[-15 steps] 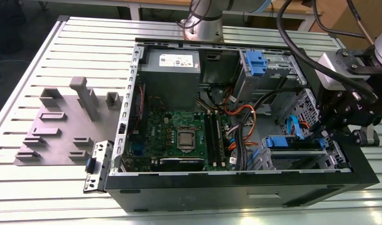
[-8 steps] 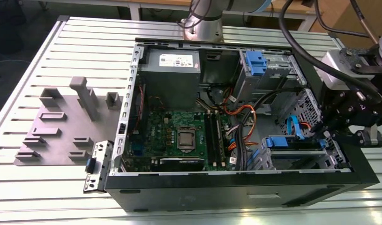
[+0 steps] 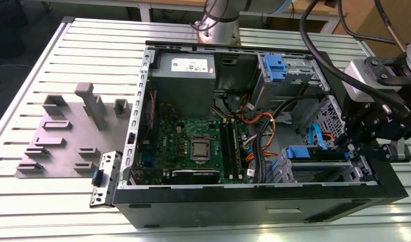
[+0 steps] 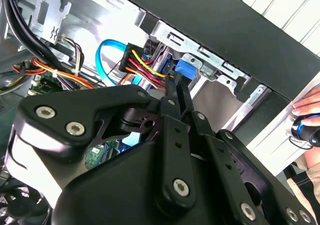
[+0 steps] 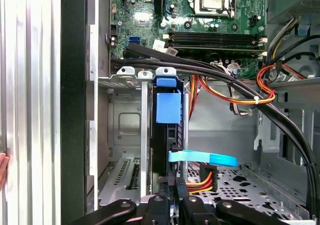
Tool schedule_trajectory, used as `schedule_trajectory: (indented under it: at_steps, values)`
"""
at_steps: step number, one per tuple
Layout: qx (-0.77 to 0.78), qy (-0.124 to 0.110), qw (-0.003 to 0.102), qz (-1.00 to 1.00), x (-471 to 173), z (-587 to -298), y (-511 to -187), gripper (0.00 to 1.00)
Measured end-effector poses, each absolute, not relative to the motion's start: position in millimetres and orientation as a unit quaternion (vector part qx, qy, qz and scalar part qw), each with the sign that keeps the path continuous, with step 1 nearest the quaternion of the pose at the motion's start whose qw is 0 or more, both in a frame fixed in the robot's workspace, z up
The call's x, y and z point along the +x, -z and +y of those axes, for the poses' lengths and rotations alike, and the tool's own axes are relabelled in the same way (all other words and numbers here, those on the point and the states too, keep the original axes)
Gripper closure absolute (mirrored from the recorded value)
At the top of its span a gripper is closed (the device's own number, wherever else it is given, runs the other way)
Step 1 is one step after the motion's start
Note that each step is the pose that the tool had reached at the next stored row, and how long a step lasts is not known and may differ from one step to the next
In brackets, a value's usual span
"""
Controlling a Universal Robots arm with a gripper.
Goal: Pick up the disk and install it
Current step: 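Insert the second disk wire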
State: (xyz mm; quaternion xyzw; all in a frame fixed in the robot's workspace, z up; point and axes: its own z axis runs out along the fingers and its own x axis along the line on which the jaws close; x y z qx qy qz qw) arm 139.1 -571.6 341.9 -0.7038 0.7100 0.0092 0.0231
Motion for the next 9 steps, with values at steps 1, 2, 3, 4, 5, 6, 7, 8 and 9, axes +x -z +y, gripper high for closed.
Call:
schedule_trajectory:
  at_steps: [1, 2, 3, 4, 5, 6, 7, 8, 9]
  values:
    - [-0.704, -0.009, 0.023, 0.710, 139.1, -571.6, -341.4, 0.83]
    - [-0.704, -0.009, 0.023, 0.710, 139.1, -571.7, -340.2, 0.83]
    - [-0.704, -0.009, 0.023, 0.710, 139.1, -571.6, -339.5, 0.83]
    - [-0.704, -0.009, 0.023, 0.710, 139.1, -571.6, -339.5, 0.83]
    - [-0.704, -0.009, 0.023, 0.710, 139.1, -571.6, -339.4, 0.83]
    - [-0.704, -0.009, 0.023, 0.710, 139.1, -571.7, -339.3, 0.83]
    - [-0.704, -0.009, 0.023, 0.710, 139.1, -571.6, -339.1, 0.83]
    - [-0.704, -0.009, 0.023, 0.710, 139.1, -571.6, -339.0, 0.83]
    - [-0.704, -0.009, 0.023, 0.710, 139.1, -571.7, -339.0, 0.83]
